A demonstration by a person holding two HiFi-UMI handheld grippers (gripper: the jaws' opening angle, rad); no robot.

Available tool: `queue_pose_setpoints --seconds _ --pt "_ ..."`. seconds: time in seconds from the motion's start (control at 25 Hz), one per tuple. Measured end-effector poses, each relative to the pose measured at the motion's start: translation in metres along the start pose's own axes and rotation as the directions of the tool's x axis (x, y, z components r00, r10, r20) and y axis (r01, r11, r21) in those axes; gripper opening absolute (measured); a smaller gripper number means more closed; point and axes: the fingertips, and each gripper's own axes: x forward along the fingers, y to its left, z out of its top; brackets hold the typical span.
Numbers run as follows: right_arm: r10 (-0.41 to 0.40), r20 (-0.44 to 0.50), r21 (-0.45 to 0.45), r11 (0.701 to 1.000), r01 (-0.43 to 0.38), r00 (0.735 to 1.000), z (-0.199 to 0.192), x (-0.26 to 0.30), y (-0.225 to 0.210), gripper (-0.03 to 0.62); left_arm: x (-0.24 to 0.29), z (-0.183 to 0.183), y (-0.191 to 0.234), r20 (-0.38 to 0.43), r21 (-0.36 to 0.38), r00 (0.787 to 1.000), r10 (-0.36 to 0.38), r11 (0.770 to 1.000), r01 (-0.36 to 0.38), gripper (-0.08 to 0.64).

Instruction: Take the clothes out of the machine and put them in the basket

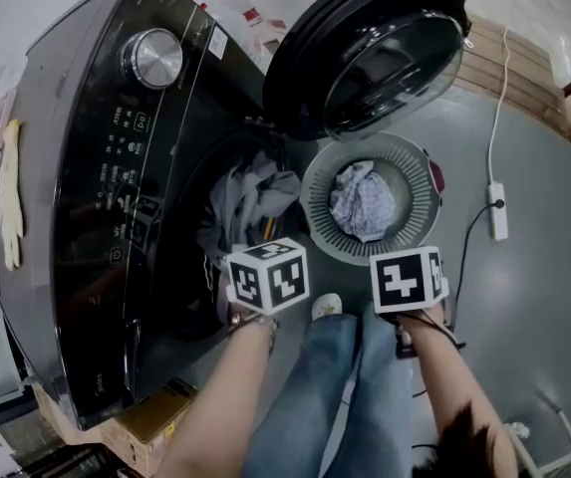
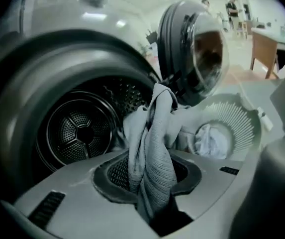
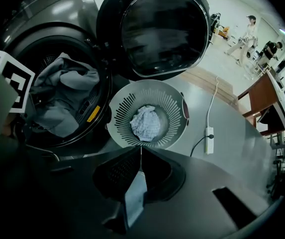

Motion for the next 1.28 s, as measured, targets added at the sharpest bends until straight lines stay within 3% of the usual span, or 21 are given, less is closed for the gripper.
queue_pose_setpoints --seconds 0.16,0.36,0.68,1.28 --pt "-0.005 0.056 0.043 0.999 0.003 0.998 0.003 -0.008 -0.007 0.009 -0.029 0.014 -0.012 0.055 -0.029 0.997 -0.062 0.998 0.064 0.124" --pt "-0.018 0.071 0.092 0.996 0.011 0.997 0.001 -0.015 -0.017 0.009 -0.046 0.021 -0.025 0.067 -0.039 0.988 -0.139 0.989 0.141 0.124" --pt "-0.032 0.092 0.183 0.983 0.015 0.995 -0.003 -0.032 -0.029 0.009 -0.079 0.046 -0.030 0.133 -0.061 0.969 -0.210 0.974 0.219 0.123" --pt "-0.048 0.118 0.221 0.975 0.021 0.992 -0.025 -0.112 -0.041 0.008 -0.174 0.082 -0.027 0.166 -0.032 0.931 -0.324 0.942 0.334 0.123"
